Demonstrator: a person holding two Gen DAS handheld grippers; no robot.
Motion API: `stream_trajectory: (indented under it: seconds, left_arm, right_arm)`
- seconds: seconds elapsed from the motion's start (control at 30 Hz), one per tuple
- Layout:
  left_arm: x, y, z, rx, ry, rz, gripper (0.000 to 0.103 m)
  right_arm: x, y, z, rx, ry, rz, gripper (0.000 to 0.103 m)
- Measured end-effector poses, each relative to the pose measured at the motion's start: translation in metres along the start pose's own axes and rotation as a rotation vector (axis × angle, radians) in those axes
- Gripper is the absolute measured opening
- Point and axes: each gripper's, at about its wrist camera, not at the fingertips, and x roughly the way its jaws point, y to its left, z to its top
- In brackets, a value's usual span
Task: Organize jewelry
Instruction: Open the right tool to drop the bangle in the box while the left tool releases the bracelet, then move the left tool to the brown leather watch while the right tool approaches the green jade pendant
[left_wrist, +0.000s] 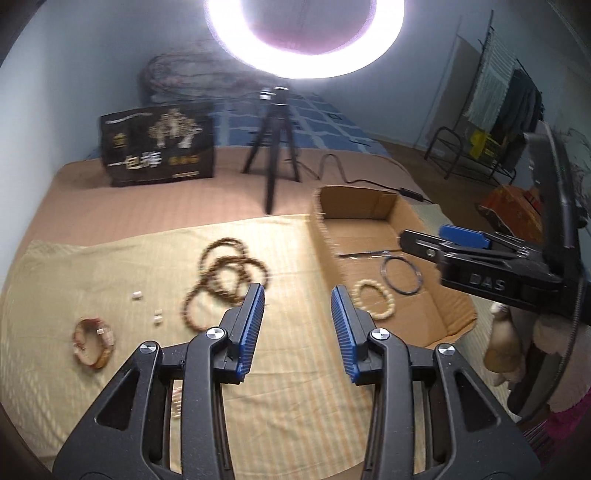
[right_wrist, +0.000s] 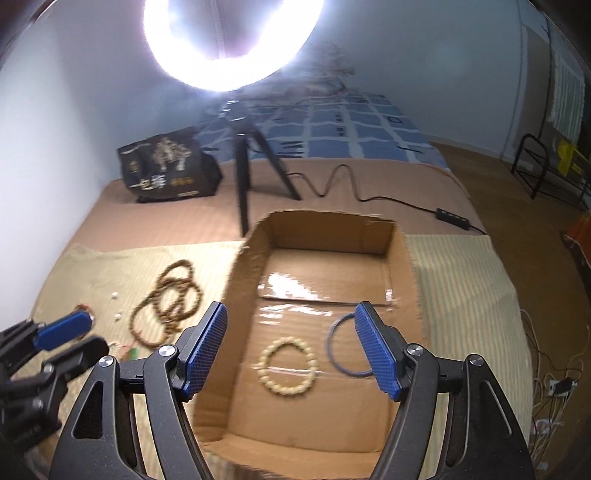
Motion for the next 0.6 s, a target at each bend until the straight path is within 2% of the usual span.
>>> stream_trajectory:
  seconds: [0.3, 0.6]
  left_arm:
    - [-0.025, 0.067, -0.011, -0.091, -0.009, 0.078, 0.038]
    - [-0.038, 0.12, -0.027, -0.153, 0.005, 0.151, 0.038]
  right_arm:
    - [-0.002, 0.047, -0.004, -0.045, 0.003, 0.085, 0.071]
    - [0.017, 0.099, -0.022, -0.115, 0.063, 0.162, 0.071]
